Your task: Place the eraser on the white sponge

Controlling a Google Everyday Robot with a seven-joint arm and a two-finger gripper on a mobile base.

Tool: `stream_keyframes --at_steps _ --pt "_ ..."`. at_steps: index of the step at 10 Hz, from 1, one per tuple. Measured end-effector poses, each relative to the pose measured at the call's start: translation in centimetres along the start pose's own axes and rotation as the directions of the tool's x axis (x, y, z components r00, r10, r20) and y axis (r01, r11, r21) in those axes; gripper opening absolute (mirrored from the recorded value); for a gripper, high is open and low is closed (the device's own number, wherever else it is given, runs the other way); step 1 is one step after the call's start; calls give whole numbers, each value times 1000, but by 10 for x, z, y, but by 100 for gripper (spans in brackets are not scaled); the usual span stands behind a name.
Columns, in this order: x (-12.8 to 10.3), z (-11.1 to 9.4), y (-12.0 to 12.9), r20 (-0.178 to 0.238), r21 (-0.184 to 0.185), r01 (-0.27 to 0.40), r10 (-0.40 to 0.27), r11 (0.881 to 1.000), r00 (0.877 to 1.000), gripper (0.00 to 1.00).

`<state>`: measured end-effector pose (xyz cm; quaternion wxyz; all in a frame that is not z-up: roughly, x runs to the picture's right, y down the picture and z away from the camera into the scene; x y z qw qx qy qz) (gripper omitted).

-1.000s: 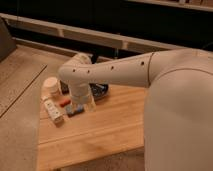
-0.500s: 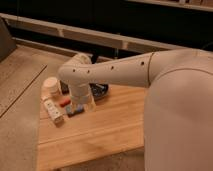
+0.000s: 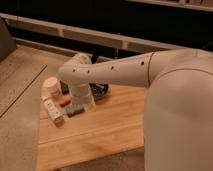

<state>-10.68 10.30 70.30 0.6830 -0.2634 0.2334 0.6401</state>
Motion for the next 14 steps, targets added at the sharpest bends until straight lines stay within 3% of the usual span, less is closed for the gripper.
stream_keyframes --at_steps 2,4,6,7,9,10,14 --pt "-4 -3 0 21 -3 -2 2 1000 1000 65" --pt "-28 -18 1 145 -27 5 -1 1000 989 65" --pt "-57 -45 9 325 -50 80 -59 996 944 65" --pt "-67 -62 16 415 -65 133 -94 989 905 65" --pt "-76 -83 23 512 -74 202 -136 977 848 65" --pt "-76 -86 25 524 -74 216 -146 974 839 65" --pt "-82 -86 25 521 -58 230 -167 971 837 65"
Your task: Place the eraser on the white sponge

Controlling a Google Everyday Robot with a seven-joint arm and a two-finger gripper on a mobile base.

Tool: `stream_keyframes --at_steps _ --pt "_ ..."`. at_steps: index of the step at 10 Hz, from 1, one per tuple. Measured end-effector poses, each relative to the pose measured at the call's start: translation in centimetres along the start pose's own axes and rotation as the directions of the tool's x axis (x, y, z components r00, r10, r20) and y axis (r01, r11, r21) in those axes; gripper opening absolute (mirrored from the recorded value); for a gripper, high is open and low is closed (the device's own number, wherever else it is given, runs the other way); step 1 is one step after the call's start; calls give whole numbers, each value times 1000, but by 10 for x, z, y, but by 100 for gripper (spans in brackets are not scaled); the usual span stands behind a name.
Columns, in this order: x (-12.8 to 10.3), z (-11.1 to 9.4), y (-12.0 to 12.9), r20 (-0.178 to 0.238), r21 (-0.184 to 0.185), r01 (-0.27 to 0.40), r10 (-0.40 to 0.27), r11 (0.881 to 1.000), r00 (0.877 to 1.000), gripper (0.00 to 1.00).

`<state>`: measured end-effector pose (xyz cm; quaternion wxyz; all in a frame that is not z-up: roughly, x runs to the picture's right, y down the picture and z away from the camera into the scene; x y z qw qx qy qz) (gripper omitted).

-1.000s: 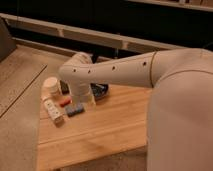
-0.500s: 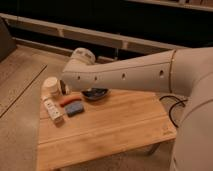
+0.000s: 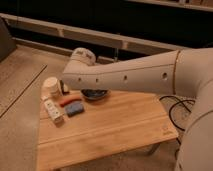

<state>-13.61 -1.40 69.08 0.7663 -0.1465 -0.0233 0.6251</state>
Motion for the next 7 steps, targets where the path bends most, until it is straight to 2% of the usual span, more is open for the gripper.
stream_keyframes --at_steps 2,5,7 --pt "-6 12 -5 -26 19 37 -37 999 999 65" --pt "-14 38 -2 -94 23 102 -99 995 991 65" --pt "-28 55 -4 -123 21 129 -126 991 984 65"
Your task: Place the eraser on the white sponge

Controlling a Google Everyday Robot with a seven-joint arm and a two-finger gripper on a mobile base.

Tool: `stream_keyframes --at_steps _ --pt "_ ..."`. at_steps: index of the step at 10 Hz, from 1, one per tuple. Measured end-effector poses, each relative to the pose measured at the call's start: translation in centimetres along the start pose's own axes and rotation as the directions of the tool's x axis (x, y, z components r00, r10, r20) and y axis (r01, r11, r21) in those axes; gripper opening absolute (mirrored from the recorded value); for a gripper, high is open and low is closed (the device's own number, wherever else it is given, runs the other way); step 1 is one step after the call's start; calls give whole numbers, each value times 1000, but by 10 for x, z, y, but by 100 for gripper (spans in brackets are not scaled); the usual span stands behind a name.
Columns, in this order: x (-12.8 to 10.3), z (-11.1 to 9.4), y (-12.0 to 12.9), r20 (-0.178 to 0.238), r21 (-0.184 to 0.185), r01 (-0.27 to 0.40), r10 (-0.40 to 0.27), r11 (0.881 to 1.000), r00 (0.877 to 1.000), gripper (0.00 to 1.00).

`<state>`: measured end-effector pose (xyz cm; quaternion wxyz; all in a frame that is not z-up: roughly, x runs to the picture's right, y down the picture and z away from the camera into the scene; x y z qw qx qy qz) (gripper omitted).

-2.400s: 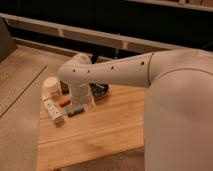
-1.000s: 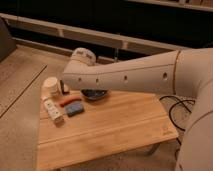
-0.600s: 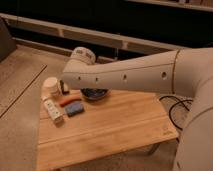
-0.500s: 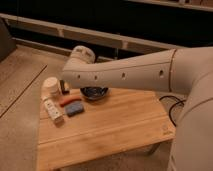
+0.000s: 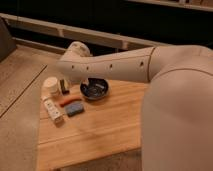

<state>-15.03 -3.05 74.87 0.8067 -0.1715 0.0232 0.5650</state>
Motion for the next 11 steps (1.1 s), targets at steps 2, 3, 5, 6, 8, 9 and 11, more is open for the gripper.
stream_keyframes --at_steps 2,3,5,6,8,9,11 --pt "-25 13 -8 7 -6 0 0 1000 1000 64" --pt "-43 18 -15 32 -20 -25 26 999 999 61" --pt "-49 19 -18 40 -26 -35 36 999 999 61" --pt "-49 19 -17 40 -26 -34 35 999 999 61" --pt "-49 19 -17 40 -26 -34 35 999 999 61" --pt "-49 19 -17 40 -26 -34 35 999 999 57" --pt "-49 19 -18 40 -25 -34 35 999 999 42"
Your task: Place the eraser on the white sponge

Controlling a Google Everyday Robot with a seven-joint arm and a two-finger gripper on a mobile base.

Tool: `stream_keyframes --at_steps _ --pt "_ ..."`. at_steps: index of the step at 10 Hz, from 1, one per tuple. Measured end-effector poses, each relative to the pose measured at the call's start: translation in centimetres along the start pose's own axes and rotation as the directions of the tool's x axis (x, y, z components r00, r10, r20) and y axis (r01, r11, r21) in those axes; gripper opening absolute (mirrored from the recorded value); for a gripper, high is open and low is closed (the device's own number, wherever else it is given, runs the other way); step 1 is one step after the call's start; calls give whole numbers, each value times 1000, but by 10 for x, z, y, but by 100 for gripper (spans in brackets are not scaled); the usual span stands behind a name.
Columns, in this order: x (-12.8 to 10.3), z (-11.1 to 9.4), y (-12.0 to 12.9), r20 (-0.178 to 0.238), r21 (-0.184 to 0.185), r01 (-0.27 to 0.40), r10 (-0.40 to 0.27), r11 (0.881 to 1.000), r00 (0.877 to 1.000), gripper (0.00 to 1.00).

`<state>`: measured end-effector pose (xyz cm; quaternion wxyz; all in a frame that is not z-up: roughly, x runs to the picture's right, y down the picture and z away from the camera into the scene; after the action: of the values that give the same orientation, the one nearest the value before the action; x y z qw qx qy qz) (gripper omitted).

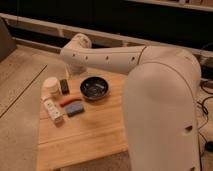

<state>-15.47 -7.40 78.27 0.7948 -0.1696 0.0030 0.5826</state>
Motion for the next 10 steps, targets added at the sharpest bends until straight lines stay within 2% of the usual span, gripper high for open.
stream_keyframes --at_steps 1,3,4,5,8,10 --pt "0 0 0 0 0 1 -1 1000 1000 39" --pt "-7 7 3 -5 -5 24 -24 1000 1000 47" --pt "-12 17 10 -18 -16 47 -47 999 999 54" --pt "-18 35 14 -44 -29 70 -71 997 997 58" --pt "-32 68 18 -90 -55 100 -104 993 990 58" --pt "-40 89 18 -117 -75 103 -111 992 987 66"
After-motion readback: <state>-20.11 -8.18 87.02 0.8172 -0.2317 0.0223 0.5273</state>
